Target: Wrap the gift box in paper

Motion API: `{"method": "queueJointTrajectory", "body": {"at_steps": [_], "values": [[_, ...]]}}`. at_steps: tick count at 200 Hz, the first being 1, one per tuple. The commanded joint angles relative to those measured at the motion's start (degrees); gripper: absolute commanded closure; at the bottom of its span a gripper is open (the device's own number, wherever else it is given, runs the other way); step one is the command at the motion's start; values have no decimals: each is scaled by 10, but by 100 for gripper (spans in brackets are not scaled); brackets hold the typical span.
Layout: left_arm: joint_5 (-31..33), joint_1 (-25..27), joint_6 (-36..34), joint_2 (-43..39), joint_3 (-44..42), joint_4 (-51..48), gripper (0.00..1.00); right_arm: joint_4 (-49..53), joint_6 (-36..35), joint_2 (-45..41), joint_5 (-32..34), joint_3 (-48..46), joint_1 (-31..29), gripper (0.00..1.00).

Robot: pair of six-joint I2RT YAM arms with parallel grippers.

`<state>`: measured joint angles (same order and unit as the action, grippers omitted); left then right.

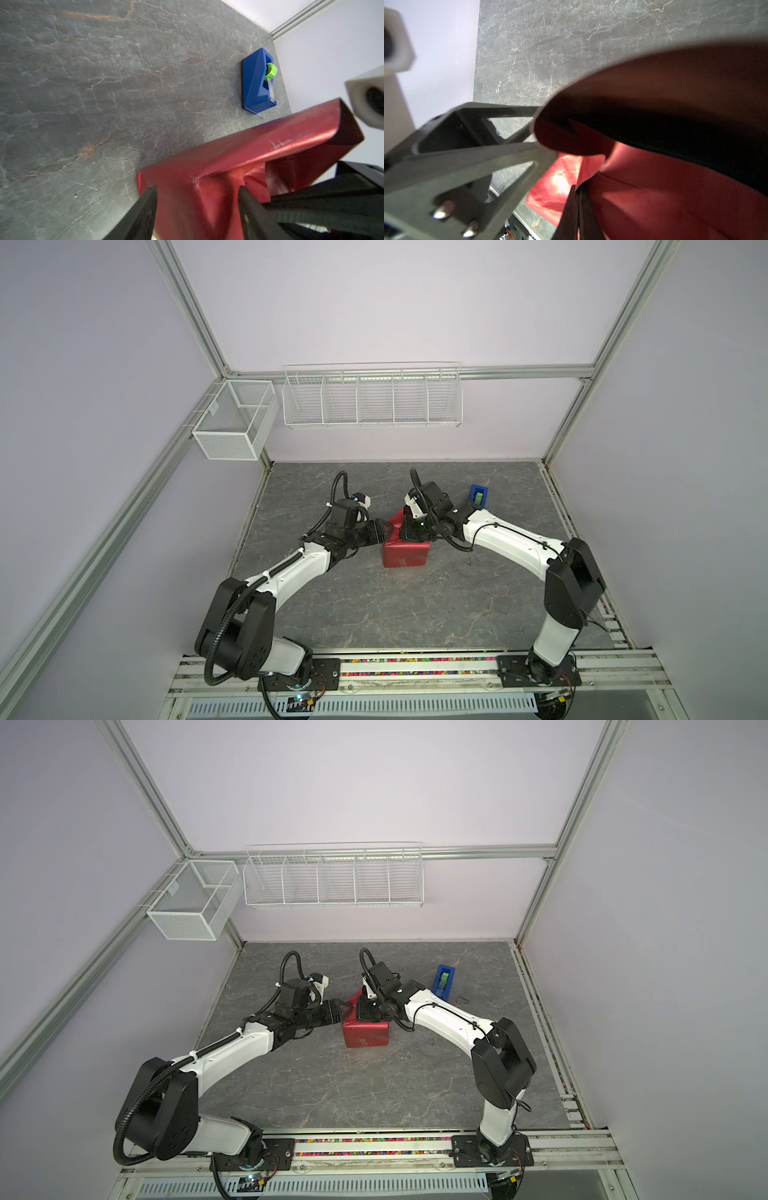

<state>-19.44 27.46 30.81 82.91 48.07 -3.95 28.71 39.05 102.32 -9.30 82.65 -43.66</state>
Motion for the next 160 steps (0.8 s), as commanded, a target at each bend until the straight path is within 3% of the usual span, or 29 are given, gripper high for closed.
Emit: {"method": "queueJointTrajectory", "body": {"at_steps": [1,45,63,107,160], "values": [[-5,6,1,20,-10,-3,40,34,8,-25,25,-12,-1,91],[0,7,-5,38,-20,-8,41,60,-2,-62,61,0,-1,71],[2,8,-4,38,-23,-6,41,59,-2,-79,69,4,0,68],[3,8,-4,42,-23,-7,41,-5,5,-79,63,6,-27,79],[9,11,-1,42,-25,-12,42,-89,12,-20,112,2,-36,91]]}}
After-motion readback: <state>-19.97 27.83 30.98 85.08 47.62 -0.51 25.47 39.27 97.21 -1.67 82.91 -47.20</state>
